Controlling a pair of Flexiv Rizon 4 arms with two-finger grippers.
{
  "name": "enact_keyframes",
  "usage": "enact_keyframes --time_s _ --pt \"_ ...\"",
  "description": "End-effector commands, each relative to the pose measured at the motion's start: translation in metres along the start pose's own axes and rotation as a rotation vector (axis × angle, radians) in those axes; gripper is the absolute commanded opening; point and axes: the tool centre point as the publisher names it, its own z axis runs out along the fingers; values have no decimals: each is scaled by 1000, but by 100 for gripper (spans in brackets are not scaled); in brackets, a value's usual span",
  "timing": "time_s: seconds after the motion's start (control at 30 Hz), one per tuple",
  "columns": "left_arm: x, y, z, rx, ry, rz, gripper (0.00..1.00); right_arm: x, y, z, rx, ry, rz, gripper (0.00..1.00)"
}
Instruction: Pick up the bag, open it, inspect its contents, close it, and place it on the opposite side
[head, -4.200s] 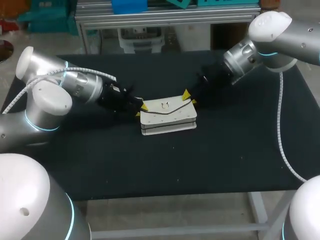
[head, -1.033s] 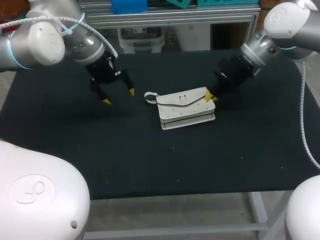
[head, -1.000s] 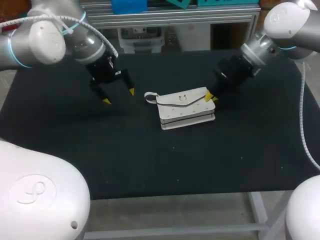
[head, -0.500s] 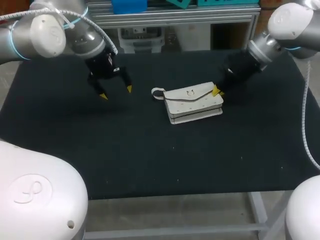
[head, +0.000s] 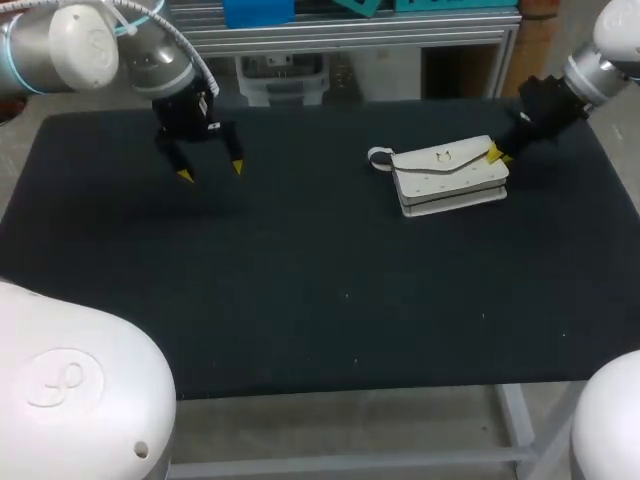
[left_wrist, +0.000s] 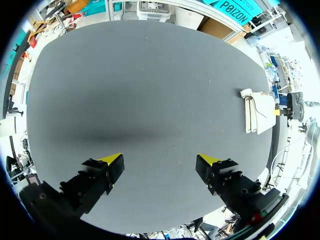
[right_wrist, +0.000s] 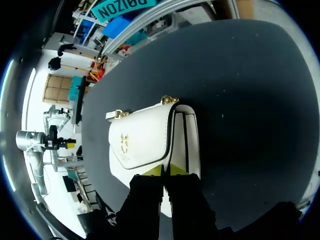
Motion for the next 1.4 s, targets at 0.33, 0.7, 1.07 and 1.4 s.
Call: enact_keyframes --time_s 0.33,0.7,1.07,1.4 --pt "-2 -13 3 -29 -25 -5 100 -73 50 -40 -45 -13 81 0" --pt "-6 -18 2 -42 -51 -13 100 -114 73 -75 74 -69 44 0" --pt "-2 -23 4 -47 -59 -23 100 -157 80 -87 122 -166 113 0" --pt "4 -26 7 -57 -62 -18 100 -164 81 -77 121 -158 106 0"
